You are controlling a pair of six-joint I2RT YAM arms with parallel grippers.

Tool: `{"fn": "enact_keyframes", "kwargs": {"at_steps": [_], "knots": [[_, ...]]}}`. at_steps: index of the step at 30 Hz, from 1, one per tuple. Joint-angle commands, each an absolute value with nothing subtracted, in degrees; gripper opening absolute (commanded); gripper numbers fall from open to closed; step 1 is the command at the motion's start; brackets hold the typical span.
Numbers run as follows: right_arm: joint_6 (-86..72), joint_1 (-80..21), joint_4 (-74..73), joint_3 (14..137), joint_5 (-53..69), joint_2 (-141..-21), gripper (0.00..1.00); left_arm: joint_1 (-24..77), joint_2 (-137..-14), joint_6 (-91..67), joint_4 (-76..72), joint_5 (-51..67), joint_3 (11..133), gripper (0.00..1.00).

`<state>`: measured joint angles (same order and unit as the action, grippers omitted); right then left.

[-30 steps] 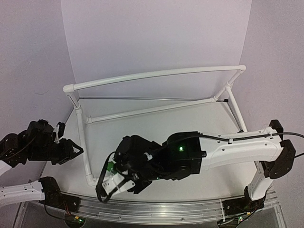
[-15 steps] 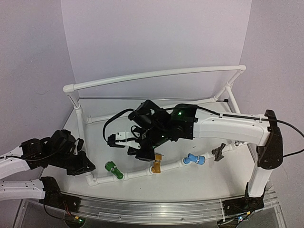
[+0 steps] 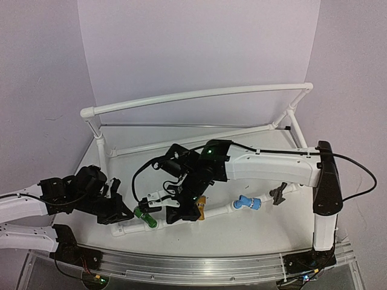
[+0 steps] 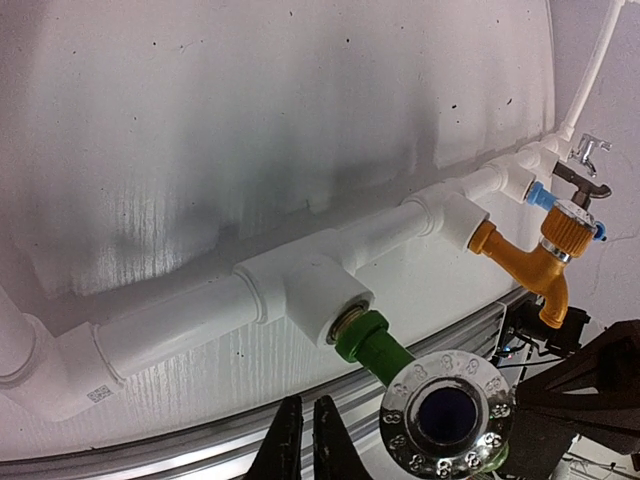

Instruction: Install the water faucets

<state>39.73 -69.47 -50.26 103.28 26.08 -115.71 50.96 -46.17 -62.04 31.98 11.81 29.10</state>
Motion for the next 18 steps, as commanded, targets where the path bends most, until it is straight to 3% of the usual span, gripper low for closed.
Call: {"fn": "enact_keyframes", "kwargs": {"at_steps": [1,18], "knots": [[41.4,-70.1,-51.7,105.7,28.7,-116.5,0.0,51.5,-46.5,-62.9,29.5,13.0,30.5,0.07],[42.0,-72.3,-45.8,105.3,22.4,-118.0,0.0,53.0,-44.3,-65.0,30.6,13.1,30.3,0.06]]}}
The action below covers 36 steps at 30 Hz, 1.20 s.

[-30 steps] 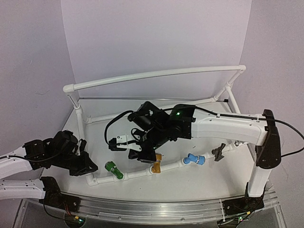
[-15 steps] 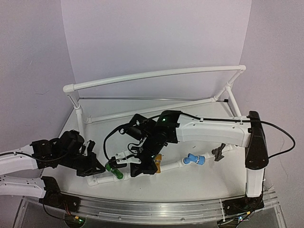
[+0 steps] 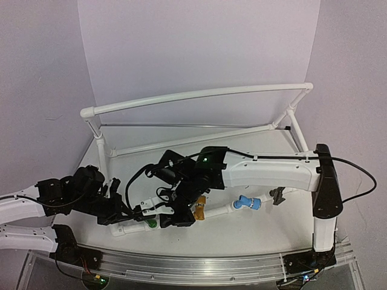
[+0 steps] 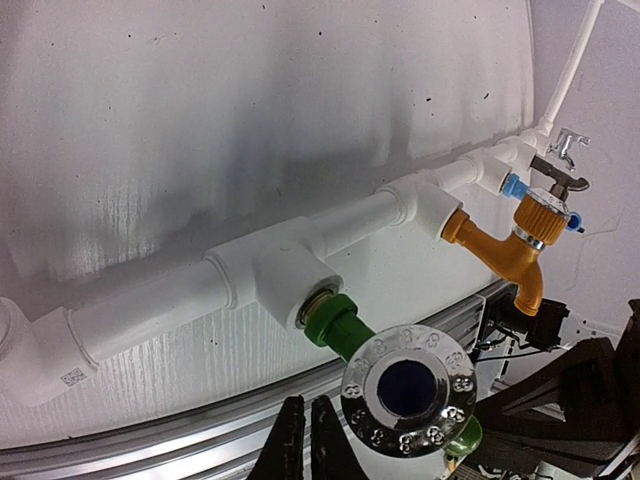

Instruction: Install the water faucets

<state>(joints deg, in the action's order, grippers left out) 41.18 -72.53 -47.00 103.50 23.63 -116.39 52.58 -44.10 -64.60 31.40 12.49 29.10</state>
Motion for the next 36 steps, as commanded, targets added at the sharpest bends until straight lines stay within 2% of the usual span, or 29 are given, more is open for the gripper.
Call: {"fn": "enact_keyframes", "kwargs": {"at_steps": [1,36], "knots": [[42.0,-72.3,-45.7,105.6,22.4,-118.1,0.0,53.1,-44.7,-64.9,30.5,13.0,30.4,0.05],[43.3,-76.1,-45.8,110.6,22.9,-122.8,0.0,53.5,-53.7,-61.1,24.4,12.2,35.6,0.05]]}}
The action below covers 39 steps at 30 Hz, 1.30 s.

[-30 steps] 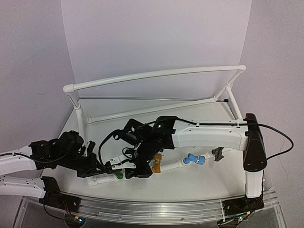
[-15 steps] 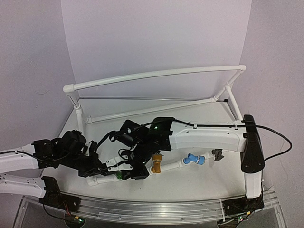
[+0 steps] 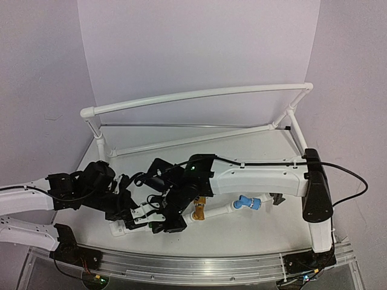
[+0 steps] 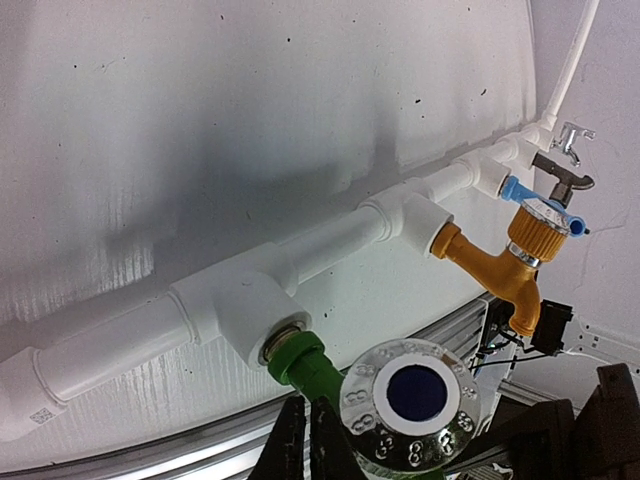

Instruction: Install the water faucets

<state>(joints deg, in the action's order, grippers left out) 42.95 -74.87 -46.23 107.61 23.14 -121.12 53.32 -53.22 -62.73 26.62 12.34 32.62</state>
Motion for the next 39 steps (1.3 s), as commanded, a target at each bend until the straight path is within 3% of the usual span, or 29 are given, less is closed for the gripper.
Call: {"fn": "enact_keyframes", "kwargs": {"at_steps": [1,30,36,39], "knots": [[43.3,-76.1,-45.8,110.9,22.9,-123.0,0.0,53.5,-53.8,-60.9,24.2,12.3,35.6,0.05],[44.8,-77.6,-42.3,119.6,23.5,-129.6,0.0,53.5,-54.5,-57.2,19.9,15.2,36.0,0.2],[44.9,-77.6,-41.3,121.0,22.8,-130.0,0.0,53.5,-54.0,-57.2,20.9,15.3,36.2,0.27],[44.3,-77.6,-42.7,121.2,24.1,-128.6,0.16,53.5,-51.1,-57.4,25.2,11.4,37.3,0.4]]}}
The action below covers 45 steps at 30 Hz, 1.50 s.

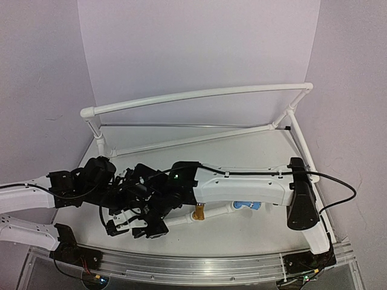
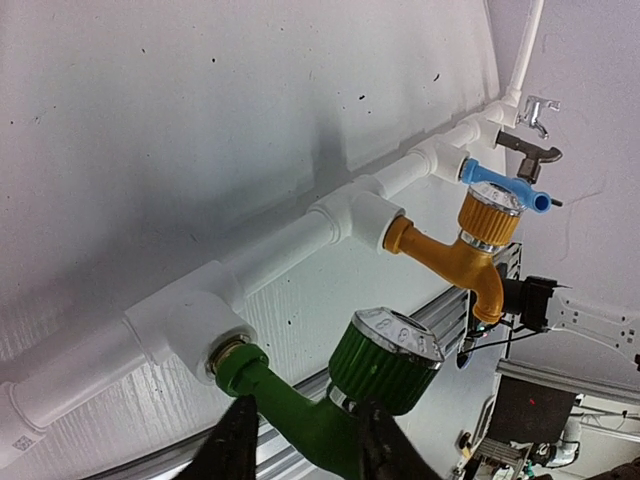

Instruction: Install the water faucets

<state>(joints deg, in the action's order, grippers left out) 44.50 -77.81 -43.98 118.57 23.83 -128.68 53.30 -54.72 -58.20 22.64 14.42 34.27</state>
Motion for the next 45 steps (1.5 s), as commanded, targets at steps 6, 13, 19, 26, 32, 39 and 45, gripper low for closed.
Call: {"fn": "enact_keyframes", "kwargs": {"at_steps": [6,13,19,26,32,39,45], "knots": [[45.0,-77.7,-49.8,122.5,25.4,-125.1,0.48,53.4,-42.4,-57.4,31.4,3.4,39.2,0.62],[42.5,-76.2,-51.4,120.2,23.7,-120.3,0.68,53.4,-40.5,-56.2,32.4,5.1,39.5,0.71],[42.3,-72.4,-51.3,115.0,21.1,-114.6,0.75,53.4,-38.3,-56.4,34.3,6.3,38.4,0.72],[44.5,-69.6,-43.5,106.6,7.6,-113.4,0.69,53.4,-38.8,-56.0,35.2,5.8,39.0,0.72],[45.2,-69.3,-42.1,106.0,6.9,-115.7,0.68,53.4,-39.2,-55.9,34.9,5.4,39.1,0.72],[47.6,-69.3,-43.9,102.2,9.7,-114.9,0.71,53.4,-37.2,-57.1,35.3,3.9,38.1,0.72],[48.3,-69.3,-43.9,100.0,12.7,-115.1,0.58,53.5,-37.1,-57.2,35.8,6.2,37.3,0.66]]}}
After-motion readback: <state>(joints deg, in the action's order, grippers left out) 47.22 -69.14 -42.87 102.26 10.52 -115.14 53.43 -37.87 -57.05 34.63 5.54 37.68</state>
